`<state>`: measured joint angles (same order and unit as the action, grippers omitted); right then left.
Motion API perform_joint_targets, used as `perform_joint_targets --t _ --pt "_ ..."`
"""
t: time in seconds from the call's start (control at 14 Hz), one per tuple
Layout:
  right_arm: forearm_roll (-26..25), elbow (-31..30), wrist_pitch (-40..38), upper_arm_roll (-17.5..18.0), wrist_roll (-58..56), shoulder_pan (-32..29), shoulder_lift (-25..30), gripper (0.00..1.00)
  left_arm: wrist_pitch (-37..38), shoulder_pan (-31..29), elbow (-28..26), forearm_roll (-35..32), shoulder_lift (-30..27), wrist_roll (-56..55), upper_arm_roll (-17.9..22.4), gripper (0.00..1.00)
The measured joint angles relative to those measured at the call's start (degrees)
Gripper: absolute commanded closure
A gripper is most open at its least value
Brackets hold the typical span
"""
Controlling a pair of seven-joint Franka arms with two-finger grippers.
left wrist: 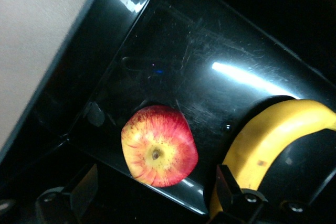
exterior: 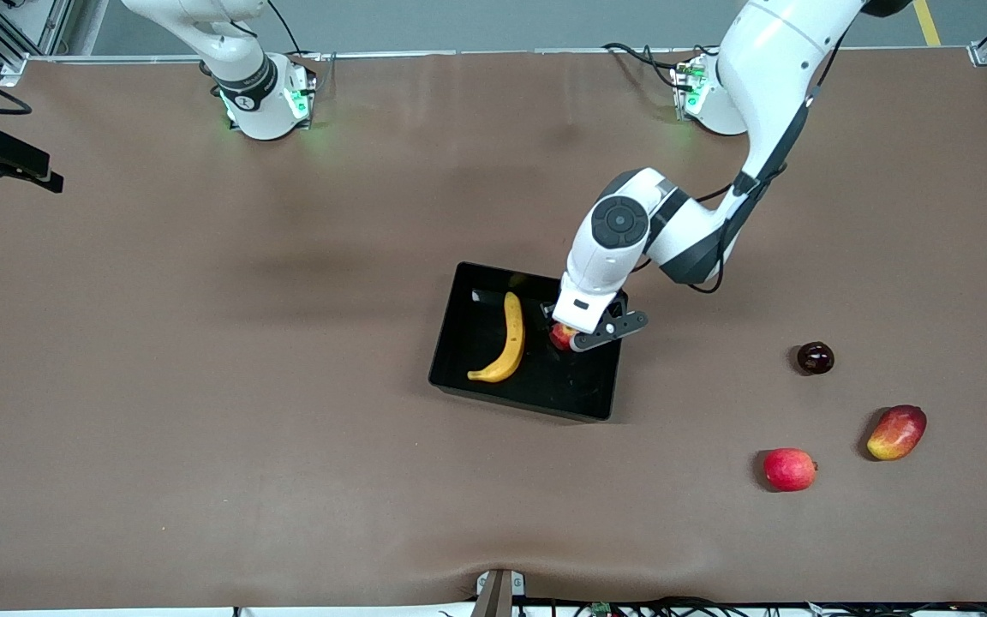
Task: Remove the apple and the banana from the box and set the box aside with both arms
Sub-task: 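Lower the left gripper and grasp the red apple in the tray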
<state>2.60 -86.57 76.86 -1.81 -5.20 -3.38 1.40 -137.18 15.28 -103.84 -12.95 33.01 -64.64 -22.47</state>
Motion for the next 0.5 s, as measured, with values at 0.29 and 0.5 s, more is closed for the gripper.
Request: perform_joint_targets --t 0.29,0.5 --pt "0.00 0.00 0.00 0.00 0.00 0.00 0.00 0.00 -1.47 0.21 0.44 -1.19 2.81 0.00 0.00 0.12" --pt "0.00 0.00 -0.05 0.00 0.00 0.00 0.00 0.00 -2.15 0.27 0.53 -1.92 4.24 0.00 0.00 0.81"
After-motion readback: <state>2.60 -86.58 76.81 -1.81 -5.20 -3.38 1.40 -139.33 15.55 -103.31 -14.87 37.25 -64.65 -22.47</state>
